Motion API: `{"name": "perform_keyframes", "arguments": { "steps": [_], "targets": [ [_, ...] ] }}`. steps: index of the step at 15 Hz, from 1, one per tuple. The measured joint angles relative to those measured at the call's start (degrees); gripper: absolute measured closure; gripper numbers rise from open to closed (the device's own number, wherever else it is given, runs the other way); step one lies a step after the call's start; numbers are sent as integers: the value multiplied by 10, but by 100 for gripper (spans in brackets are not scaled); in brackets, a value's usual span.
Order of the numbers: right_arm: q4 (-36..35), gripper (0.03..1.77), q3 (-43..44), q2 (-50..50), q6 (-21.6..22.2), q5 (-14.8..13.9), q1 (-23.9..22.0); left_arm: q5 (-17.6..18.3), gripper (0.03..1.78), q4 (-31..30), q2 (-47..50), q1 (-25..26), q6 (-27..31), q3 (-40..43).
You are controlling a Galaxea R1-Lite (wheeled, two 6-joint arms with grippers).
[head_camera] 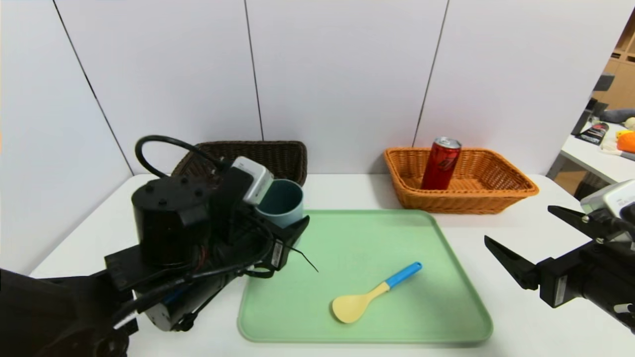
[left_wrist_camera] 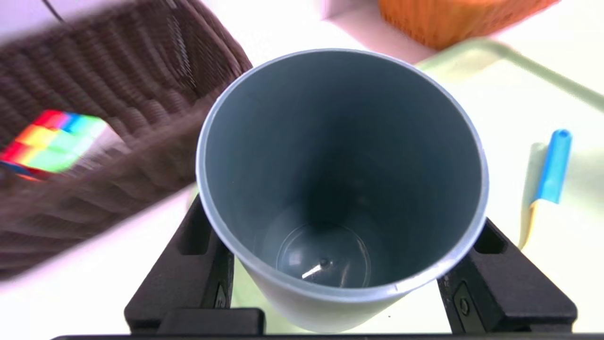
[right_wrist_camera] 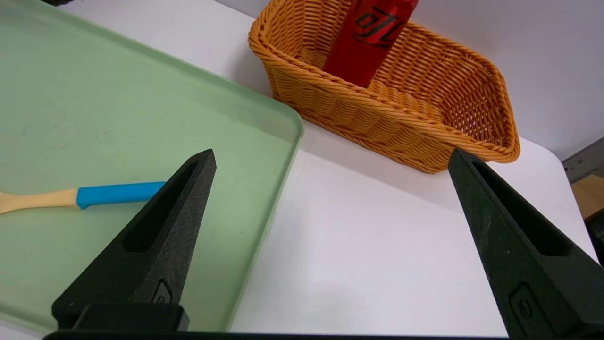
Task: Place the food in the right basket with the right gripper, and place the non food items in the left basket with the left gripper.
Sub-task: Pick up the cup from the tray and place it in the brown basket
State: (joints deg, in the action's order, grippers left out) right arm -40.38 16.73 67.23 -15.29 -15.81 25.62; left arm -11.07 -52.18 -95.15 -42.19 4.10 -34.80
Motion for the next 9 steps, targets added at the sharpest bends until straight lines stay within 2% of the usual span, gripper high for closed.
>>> {"name": "perform_keyframes", "arguments": {
  "steps": [2,5,9],
  "targets": [
    [-1,11,0,0,0,-1,1,7,67,76,39,11,12,-52],
    [-2,11,-1,0,0,-1,2,54,67,168,64,49,22,-149],
    [0,11,-2,-1,-1,-1,2,89,67,211,26,99,37,-264]
  ]
}}
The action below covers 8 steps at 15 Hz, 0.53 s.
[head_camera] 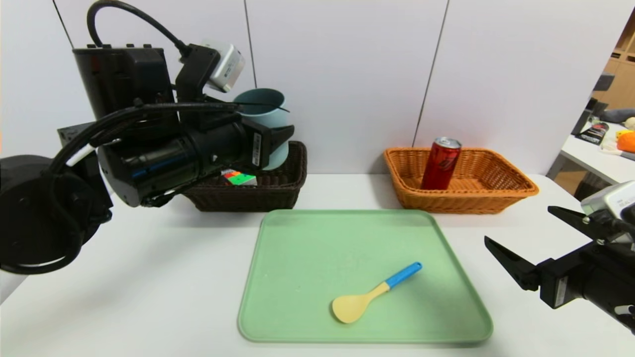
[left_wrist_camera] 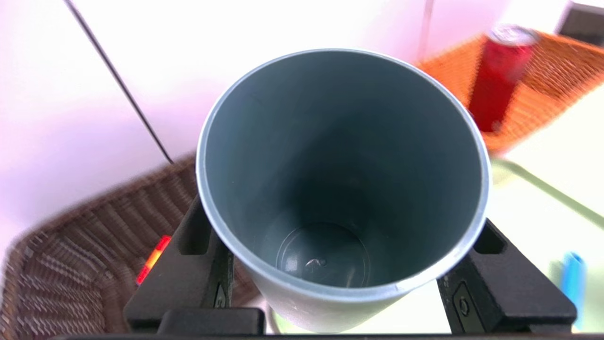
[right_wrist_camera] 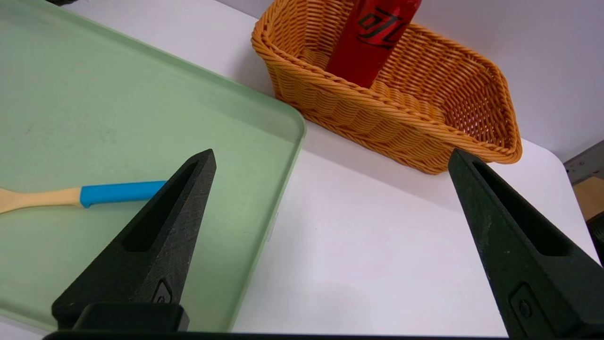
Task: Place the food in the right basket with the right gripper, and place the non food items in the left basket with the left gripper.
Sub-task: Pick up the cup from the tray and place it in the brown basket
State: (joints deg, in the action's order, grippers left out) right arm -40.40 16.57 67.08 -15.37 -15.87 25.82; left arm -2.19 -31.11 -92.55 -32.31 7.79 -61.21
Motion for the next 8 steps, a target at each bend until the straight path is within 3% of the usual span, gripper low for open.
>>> {"name": "perform_keyframes", "arguments": {
  "steps": [8],
  "targets": [
    [0,11,0,2,0,1,0,19,67,31,-125,71,10,-120]
  ]
}}
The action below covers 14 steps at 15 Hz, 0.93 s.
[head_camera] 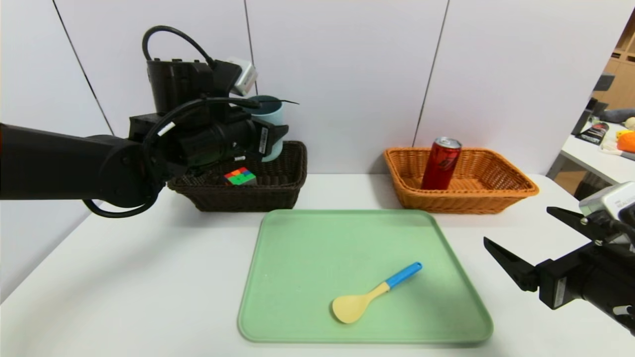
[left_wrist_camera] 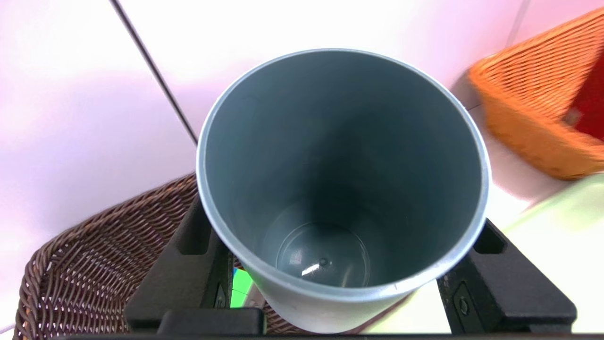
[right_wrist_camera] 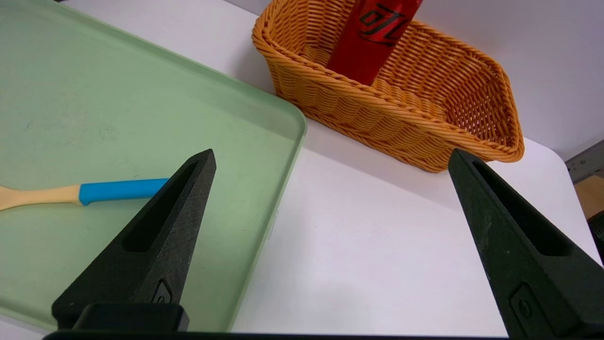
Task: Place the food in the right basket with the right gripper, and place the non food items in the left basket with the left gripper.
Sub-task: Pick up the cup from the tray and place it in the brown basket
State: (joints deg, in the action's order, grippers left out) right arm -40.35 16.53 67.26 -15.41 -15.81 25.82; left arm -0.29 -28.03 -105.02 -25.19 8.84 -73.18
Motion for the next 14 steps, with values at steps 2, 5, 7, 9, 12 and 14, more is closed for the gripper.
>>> {"name": "perform_keyframes", "arguments": {
  "steps": [2,5,7,9,12,14],
  "targets": [
    [0,11,0,0,0,0,0,6,67,16,-25,11,0,-19],
    [0,11,0,0,-1,0,1,10,67,63,-55,19,-2,-49],
    [-1,11,0,0,-1,0,1,10,67,70,-74,23,-3,-60],
    [-1,11,0,0,0,0,2,10,67,67,-94,26,-3,-63],
    [-1,11,-3,-1,-1,0,3,11,67,64,-119,32,-5,-67],
    [-1,11,-7,-1,-1,-1,6,11,67,64,-131,32,-5,-68]
  ]
}}
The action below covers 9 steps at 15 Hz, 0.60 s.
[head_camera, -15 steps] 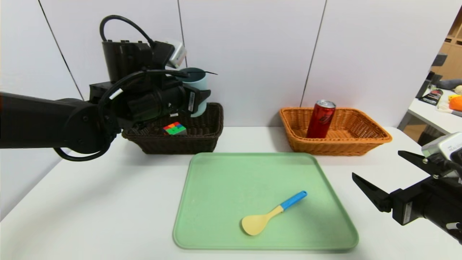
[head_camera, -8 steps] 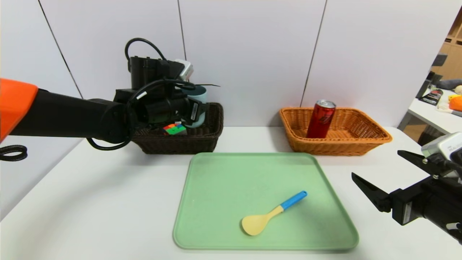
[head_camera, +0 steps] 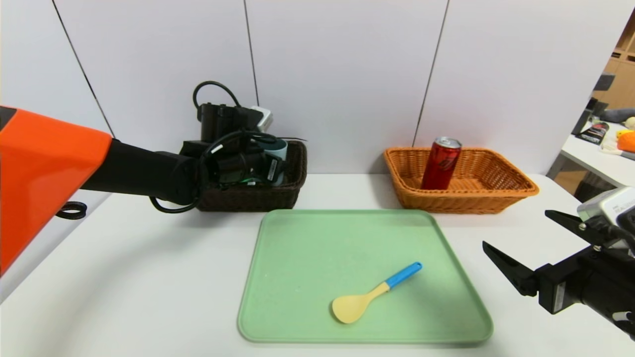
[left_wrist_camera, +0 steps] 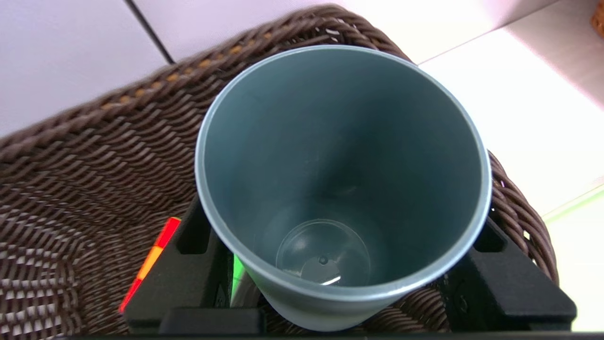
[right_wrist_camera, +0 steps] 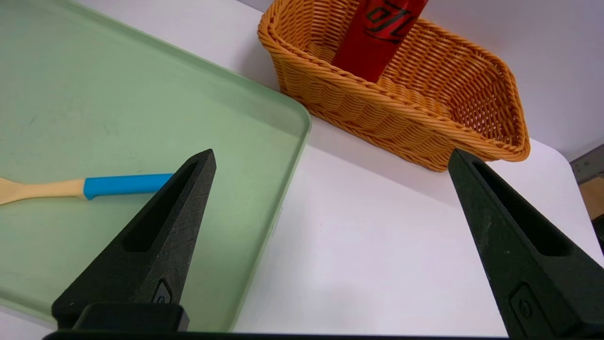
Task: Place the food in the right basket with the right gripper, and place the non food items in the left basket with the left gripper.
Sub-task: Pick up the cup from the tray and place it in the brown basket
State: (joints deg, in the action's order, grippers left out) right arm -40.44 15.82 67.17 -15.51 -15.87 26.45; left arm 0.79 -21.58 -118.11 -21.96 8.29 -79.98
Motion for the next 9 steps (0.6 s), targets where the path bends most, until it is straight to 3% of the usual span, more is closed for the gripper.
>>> {"name": "perform_keyframes", "arguments": {
  "steps": [6,9],
  "targets": [
    [1,11,-5,1,2,0,6,-1,67,0,-22,3,-2,0],
    [1,11,-6,1,2,0,6,-1,52,-2,-24,3,-2,0]
  ]
}}
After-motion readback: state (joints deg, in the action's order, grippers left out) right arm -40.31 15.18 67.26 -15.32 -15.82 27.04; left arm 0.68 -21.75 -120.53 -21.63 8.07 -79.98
